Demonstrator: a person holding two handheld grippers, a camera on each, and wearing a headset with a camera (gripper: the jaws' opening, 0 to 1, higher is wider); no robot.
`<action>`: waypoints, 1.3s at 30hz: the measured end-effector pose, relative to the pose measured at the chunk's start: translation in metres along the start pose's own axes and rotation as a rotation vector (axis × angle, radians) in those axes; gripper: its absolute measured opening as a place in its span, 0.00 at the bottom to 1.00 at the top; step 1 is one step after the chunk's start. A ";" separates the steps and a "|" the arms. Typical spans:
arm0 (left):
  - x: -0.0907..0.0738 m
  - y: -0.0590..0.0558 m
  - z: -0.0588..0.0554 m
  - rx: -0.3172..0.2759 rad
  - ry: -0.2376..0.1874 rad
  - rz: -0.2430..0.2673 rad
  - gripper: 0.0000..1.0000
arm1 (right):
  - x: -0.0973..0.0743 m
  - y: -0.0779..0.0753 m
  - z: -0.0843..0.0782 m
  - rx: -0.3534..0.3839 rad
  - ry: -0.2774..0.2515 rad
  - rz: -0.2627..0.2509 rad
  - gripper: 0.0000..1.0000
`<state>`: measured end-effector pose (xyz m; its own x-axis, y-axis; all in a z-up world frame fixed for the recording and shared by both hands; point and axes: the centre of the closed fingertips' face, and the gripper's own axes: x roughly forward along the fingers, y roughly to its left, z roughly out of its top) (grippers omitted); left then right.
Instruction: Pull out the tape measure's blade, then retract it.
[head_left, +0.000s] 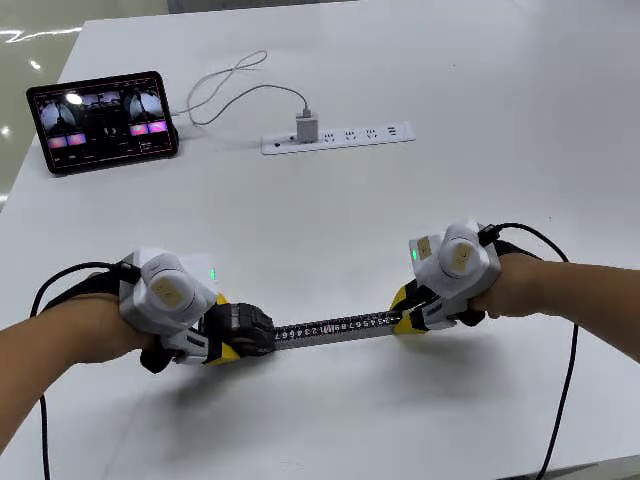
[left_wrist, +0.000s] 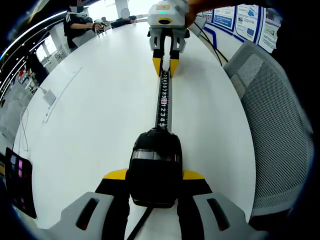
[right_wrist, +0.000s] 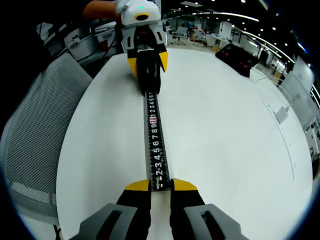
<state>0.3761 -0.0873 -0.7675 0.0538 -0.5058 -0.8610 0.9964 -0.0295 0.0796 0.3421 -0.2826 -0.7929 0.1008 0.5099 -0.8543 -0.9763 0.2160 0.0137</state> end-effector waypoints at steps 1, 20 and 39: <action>0.000 0.000 0.000 0.000 0.000 0.000 0.31 | 0.000 0.000 0.000 0.002 -0.001 0.000 0.10; 0.000 -0.001 0.000 0.001 -0.001 0.000 0.31 | -0.006 0.000 -0.009 0.013 0.003 -0.003 0.10; -0.001 -0.001 0.001 0.001 -0.002 -0.001 0.31 | -0.011 -0.002 -0.016 0.014 0.012 -0.005 0.10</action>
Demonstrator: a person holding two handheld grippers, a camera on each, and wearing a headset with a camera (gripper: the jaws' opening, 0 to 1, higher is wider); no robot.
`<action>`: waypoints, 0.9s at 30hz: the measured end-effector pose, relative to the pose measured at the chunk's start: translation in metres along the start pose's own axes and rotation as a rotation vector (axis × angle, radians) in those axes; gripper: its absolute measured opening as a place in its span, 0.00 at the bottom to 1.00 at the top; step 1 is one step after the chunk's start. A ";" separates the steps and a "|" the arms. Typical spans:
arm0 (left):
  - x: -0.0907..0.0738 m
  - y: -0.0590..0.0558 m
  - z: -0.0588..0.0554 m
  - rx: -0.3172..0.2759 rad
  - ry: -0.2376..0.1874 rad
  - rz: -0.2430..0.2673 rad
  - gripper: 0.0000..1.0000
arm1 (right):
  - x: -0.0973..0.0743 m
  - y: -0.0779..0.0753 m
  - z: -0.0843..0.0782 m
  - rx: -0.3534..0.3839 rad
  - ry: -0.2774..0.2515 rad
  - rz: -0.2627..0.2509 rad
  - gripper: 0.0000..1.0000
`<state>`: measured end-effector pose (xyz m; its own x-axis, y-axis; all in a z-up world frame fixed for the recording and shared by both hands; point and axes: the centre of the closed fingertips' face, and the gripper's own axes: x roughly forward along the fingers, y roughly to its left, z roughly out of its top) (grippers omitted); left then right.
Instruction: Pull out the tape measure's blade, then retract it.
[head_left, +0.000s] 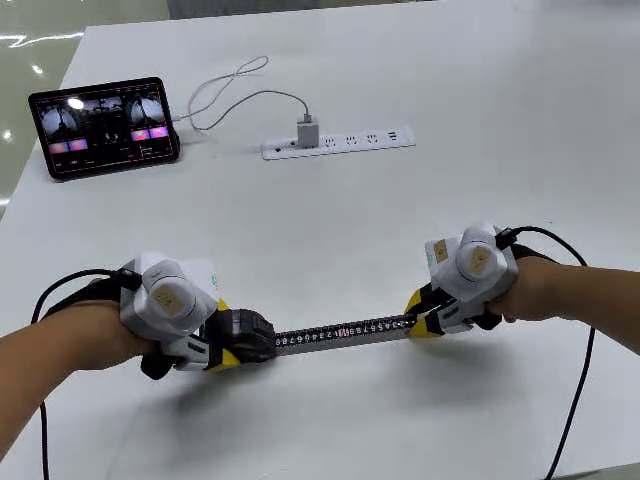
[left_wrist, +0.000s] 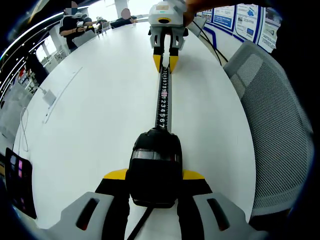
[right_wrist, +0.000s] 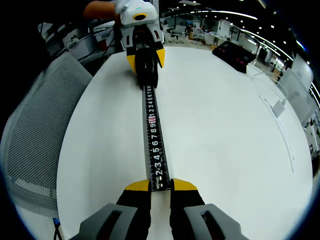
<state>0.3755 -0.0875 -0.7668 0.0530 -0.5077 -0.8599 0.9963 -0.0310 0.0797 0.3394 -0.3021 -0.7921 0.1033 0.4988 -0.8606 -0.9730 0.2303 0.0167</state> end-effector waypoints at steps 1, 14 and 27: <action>0.000 0.000 0.000 0.000 0.000 0.000 0.31 | 0.000 0.000 -0.001 0.002 0.000 -0.001 0.10; 0.001 0.001 0.000 0.000 0.001 0.001 0.31 | -0.003 -0.002 -0.006 0.003 0.004 -0.005 0.09; 0.001 0.001 0.000 0.000 0.001 0.001 0.31 | -0.007 -0.003 -0.012 0.007 0.009 -0.010 0.09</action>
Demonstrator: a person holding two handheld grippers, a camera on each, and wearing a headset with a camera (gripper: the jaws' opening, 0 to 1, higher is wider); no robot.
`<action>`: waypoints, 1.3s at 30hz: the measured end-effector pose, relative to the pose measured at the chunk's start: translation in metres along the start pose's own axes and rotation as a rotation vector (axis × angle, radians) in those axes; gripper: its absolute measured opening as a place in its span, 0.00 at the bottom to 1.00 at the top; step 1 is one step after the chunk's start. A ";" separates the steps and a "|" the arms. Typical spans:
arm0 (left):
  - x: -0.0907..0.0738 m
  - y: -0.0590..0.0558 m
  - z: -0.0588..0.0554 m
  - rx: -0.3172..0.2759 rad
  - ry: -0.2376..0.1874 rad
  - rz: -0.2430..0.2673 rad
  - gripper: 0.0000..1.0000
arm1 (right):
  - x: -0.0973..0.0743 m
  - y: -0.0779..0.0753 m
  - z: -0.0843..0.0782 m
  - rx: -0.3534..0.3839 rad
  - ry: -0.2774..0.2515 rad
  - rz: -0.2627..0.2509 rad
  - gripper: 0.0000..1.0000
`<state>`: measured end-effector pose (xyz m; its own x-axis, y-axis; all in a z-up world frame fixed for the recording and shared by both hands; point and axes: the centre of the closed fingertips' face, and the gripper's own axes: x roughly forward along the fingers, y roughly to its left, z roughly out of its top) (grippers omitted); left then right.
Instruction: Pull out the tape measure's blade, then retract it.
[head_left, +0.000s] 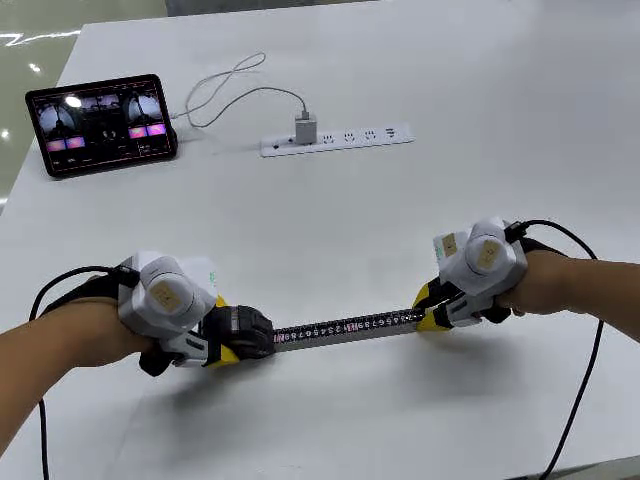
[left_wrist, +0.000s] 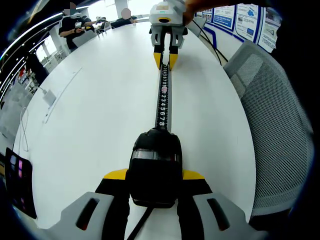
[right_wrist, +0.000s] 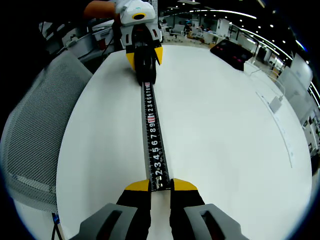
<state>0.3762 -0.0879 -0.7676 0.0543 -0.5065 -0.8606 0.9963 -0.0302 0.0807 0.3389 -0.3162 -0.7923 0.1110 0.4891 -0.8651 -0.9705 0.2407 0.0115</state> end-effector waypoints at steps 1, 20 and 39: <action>0.000 0.000 0.000 0.001 0.000 0.000 0.31 | 0.000 0.000 0.000 0.002 -0.001 -0.001 0.09; -0.001 0.000 0.000 0.001 0.000 0.000 0.31 | -0.003 -0.001 -0.006 0.006 0.002 -0.005 0.09; -0.001 -0.001 0.000 0.002 0.000 0.000 0.31 | -0.009 0.000 -0.012 0.013 0.012 -0.010 0.09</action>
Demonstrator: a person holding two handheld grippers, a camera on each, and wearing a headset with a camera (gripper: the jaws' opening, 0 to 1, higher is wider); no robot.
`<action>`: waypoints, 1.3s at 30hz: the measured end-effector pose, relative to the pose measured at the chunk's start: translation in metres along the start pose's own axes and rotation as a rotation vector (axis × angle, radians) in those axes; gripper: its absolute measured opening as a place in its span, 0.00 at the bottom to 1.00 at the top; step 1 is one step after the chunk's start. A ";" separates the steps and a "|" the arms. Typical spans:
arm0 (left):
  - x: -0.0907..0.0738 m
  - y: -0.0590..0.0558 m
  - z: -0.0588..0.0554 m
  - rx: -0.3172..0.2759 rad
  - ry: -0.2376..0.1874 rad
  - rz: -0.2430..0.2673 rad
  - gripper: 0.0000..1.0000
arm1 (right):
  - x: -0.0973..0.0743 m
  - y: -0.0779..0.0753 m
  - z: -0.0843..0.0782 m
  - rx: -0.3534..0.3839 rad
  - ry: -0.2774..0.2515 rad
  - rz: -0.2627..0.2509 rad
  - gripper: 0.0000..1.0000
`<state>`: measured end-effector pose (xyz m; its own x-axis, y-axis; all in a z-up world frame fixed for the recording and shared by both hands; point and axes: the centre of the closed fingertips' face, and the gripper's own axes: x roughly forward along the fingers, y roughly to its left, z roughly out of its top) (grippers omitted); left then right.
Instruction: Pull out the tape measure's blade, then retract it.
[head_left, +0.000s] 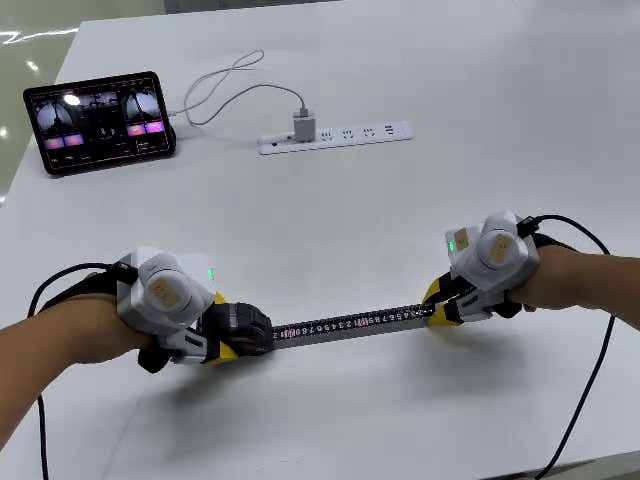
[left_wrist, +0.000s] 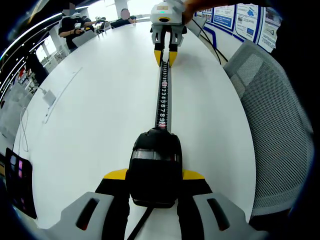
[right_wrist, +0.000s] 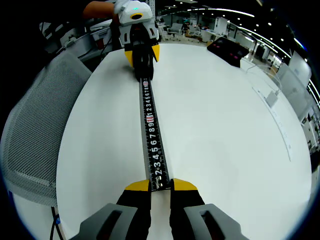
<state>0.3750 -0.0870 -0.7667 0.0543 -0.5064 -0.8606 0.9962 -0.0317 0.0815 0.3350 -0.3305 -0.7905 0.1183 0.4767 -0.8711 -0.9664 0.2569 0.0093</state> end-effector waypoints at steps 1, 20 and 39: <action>0.000 0.000 0.000 0.000 -0.001 0.000 0.31 | 0.000 0.000 0.000 -0.001 0.001 0.000 0.09; 0.001 0.001 -0.001 0.002 -0.001 -0.002 0.31 | -0.004 -0.003 -0.010 0.003 0.016 -0.005 0.09; 0.001 0.001 -0.001 0.001 0.000 0.000 0.31 | -0.006 -0.003 -0.012 0.010 0.028 -0.006 0.10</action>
<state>0.3761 -0.0871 -0.7678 0.0539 -0.5067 -0.8605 0.9961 -0.0328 0.0817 0.3347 -0.3439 -0.7908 0.1172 0.4514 -0.8846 -0.9634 0.2681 0.0092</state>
